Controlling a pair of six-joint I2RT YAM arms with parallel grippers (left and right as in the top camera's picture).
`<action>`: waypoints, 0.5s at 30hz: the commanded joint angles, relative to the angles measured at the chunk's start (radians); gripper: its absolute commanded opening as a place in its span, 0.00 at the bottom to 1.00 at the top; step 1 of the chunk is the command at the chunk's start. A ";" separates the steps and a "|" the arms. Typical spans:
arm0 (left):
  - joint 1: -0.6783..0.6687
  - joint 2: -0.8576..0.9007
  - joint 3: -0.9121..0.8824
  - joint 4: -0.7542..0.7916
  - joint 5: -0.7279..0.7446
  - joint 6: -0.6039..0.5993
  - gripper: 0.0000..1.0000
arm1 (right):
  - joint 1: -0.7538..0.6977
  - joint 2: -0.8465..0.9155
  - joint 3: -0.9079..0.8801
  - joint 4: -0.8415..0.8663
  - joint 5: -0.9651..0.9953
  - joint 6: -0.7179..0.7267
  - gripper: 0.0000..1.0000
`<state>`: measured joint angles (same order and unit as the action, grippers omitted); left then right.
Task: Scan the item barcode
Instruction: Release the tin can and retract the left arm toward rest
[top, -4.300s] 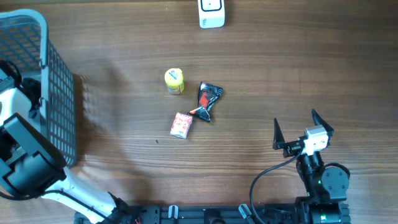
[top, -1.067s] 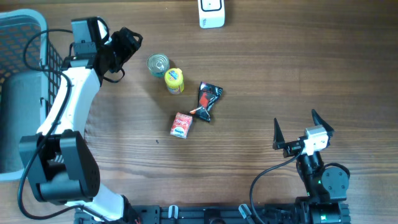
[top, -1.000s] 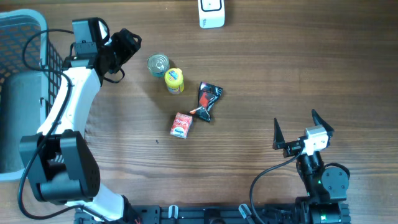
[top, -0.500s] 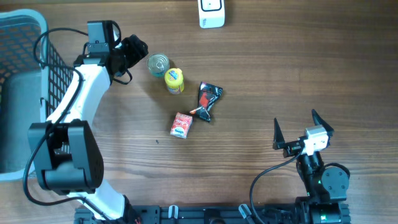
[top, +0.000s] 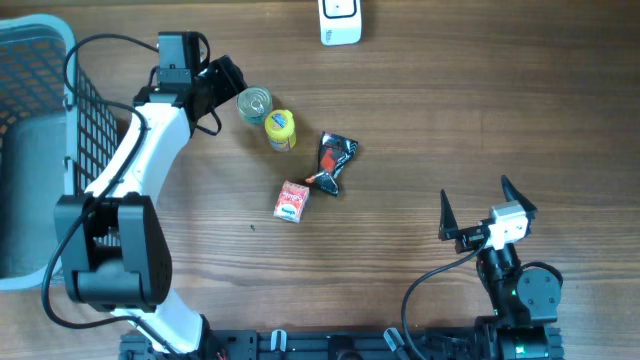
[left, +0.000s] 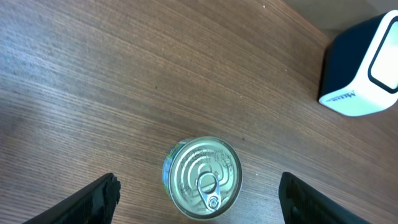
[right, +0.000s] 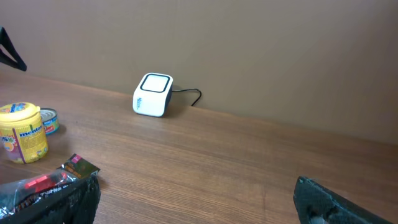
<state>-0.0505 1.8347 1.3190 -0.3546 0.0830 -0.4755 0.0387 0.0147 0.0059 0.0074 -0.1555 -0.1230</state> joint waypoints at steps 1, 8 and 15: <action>-0.016 0.013 -0.009 0.021 -0.059 0.051 0.79 | 0.001 -0.005 -0.001 0.003 0.007 0.018 1.00; -0.022 0.095 -0.009 0.036 -0.059 0.053 0.79 | 0.001 -0.005 -0.001 0.003 0.007 0.018 1.00; -0.032 0.089 -0.009 0.043 -0.058 0.059 1.00 | 0.001 -0.005 -0.001 0.003 0.007 0.018 1.00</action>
<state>-0.0761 1.9617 1.3159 -0.3202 0.0380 -0.4343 0.0387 0.0147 0.0059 0.0074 -0.1555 -0.1230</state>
